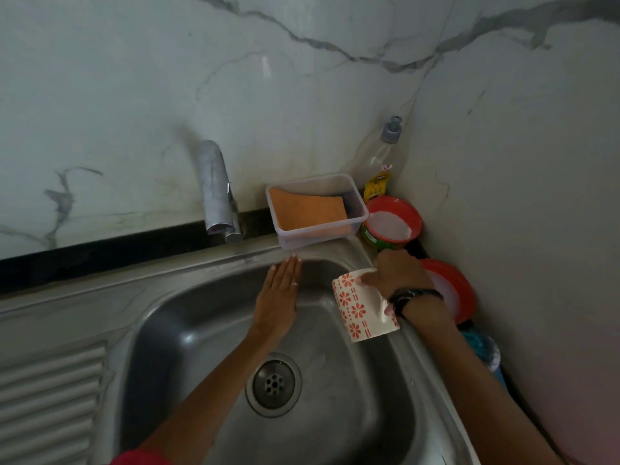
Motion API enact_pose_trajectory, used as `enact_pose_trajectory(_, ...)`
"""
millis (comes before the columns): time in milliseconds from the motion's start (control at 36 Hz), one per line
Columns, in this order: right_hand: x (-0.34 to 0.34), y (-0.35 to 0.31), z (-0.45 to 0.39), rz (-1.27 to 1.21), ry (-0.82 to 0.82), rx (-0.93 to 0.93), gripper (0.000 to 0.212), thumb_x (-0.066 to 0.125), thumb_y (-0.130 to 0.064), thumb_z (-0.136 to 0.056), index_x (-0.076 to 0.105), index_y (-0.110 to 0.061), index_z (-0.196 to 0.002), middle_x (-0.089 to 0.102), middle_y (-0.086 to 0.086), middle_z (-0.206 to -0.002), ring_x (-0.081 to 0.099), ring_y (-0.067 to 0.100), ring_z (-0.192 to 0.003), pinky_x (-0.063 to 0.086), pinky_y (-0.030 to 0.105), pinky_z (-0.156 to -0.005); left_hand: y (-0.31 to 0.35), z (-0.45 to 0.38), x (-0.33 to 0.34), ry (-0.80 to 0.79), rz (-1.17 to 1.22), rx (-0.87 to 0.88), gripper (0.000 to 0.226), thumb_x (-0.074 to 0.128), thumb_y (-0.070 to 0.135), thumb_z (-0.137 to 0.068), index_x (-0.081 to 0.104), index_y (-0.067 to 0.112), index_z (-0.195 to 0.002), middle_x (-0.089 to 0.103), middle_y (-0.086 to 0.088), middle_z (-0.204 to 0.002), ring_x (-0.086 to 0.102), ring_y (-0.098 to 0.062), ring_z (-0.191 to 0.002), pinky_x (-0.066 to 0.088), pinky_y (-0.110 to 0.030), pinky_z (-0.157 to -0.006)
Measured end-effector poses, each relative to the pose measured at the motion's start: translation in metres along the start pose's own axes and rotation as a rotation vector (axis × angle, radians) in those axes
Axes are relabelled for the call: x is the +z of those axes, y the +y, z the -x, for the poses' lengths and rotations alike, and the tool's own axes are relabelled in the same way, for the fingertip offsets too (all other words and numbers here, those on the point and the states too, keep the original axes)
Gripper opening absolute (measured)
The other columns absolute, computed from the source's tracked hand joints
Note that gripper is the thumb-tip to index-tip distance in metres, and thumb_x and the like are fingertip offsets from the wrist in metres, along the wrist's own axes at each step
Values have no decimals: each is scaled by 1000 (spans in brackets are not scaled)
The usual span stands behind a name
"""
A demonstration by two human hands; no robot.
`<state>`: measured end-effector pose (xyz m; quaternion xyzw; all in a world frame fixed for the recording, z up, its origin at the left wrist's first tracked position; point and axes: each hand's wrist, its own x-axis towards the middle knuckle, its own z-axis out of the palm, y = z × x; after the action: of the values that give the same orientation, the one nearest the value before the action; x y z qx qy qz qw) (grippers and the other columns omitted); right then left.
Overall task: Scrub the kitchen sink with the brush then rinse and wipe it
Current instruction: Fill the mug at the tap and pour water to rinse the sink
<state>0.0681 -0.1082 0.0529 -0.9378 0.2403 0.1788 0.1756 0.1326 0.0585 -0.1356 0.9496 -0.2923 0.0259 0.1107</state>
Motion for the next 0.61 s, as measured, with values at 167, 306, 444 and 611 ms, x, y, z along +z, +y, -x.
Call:
enact_pose_trajectory(167, 8, -65, -31, 233, 115, -185, 30, 50, -24, -96, 53, -6, -120, 59, 10, -122, 57, 24, -112, 45, 31, -89, -17, -12, -11, -41, -91, -3, 75, 46, 17, -95, -9, 13, -147, -10, -5, -155, -8, -20, -145, -12, -35, -114)
enact_pose_trajectory(306, 18, -94, -39, 240, 135, -259, 30, 52, -25, -95, 54, -8, -119, 59, 10, -119, 57, 24, -109, 43, 32, -90, -34, -2, -16, -64, -118, 22, 82, 58, 17, -87, 5, 15, -149, -4, -5, -156, -2, -23, -145, -8, -39, -115)
enact_pose_trajectory(444, 38, -75, -28, 117, 146, -329, 36, 52, -35, -93, 55, -9, -117, 58, 9, -123, 54, 22, -112, 39, 29, -95, -44, 20, -17, -36, -98, -68, 86, 79, 14, -65, 38, 8, -140, 36, -12, -147, 34, -26, -136, 31, -46, -110)
enact_pose_trajectory(611, 61, -45, -7, -78, 128, -347, 40, 52, -39, -92, 56, -9, -118, 62, 10, -119, 58, 23, -107, 45, 34, -94, -48, 52, -25, -43, -25, -159, 81, 68, 10, -78, 21, 6, -145, 25, -11, -152, 20, -22, -140, 10, -41, -112)
